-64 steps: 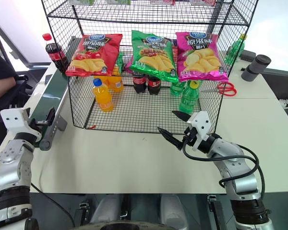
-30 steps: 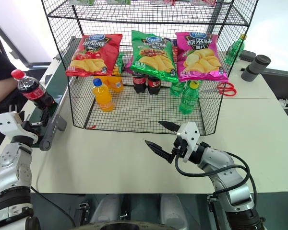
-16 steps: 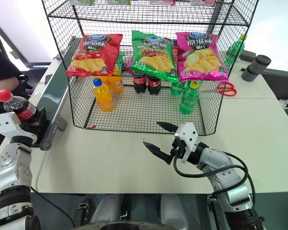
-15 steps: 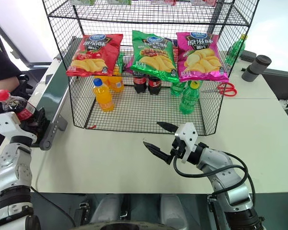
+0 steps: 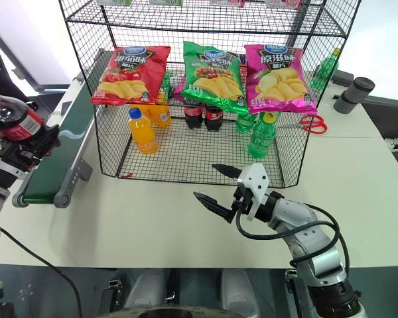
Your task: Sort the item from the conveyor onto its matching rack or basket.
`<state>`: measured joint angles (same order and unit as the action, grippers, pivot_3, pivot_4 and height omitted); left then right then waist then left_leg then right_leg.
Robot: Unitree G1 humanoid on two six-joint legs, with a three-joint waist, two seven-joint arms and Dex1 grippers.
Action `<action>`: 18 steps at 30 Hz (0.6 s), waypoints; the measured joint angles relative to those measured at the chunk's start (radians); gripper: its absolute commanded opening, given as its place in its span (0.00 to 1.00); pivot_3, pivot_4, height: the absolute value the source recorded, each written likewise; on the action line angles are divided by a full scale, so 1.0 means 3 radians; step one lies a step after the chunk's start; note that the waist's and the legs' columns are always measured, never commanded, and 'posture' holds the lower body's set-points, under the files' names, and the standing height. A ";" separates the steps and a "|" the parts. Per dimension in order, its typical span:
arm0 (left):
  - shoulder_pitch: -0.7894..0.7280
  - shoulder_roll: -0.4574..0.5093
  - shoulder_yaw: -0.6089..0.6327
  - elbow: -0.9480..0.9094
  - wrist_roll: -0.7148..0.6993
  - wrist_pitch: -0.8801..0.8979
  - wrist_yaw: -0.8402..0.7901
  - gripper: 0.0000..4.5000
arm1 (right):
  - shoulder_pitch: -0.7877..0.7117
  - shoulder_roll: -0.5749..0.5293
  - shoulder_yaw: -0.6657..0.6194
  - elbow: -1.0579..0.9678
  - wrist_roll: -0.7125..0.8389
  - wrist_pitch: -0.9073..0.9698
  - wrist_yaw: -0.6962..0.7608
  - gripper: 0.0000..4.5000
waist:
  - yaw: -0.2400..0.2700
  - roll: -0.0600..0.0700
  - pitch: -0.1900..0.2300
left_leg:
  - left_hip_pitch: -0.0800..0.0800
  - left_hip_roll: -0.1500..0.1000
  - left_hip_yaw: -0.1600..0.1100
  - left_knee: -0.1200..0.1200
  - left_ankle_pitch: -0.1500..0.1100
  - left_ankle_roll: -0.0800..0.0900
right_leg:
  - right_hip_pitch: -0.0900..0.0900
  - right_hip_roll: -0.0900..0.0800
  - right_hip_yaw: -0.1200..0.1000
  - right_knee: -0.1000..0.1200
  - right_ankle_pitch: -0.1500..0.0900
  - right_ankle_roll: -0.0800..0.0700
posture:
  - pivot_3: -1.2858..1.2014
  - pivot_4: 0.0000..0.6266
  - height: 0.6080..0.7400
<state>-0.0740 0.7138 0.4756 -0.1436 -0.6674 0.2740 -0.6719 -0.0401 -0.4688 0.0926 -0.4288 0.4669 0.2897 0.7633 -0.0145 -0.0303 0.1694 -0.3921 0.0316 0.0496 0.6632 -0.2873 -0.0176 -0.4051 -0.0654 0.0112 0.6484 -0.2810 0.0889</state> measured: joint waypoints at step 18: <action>-0.0891 -0.0589 -0.2250 -0.0055 0.0602 0.0126 -0.1265 0.66 | -0.0281 0.0057 0.0070 -0.0269 0.0277 0.0541 -0.0124 1.00 | 0.0002 0.0015 0.0005 | -0.0003 -0.0002 0.0003 0.0002 0.0001 0.0003 | -0.0003 0.0017 0.0002 0.0001 0.0001 0.0003 | 0.52 0.24 1.00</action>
<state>-0.3414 0.5371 -0.1993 -0.1601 -0.4869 0.3118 -1.0515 -0.1244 -0.4518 0.1135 -0.5096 0.5500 0.4519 0.7260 -0.0140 -0.0260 0.1710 -0.3931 0.0309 0.0506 0.6639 -0.2871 -0.0167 -0.4061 -0.0603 0.0117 0.6487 -0.2806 0.0897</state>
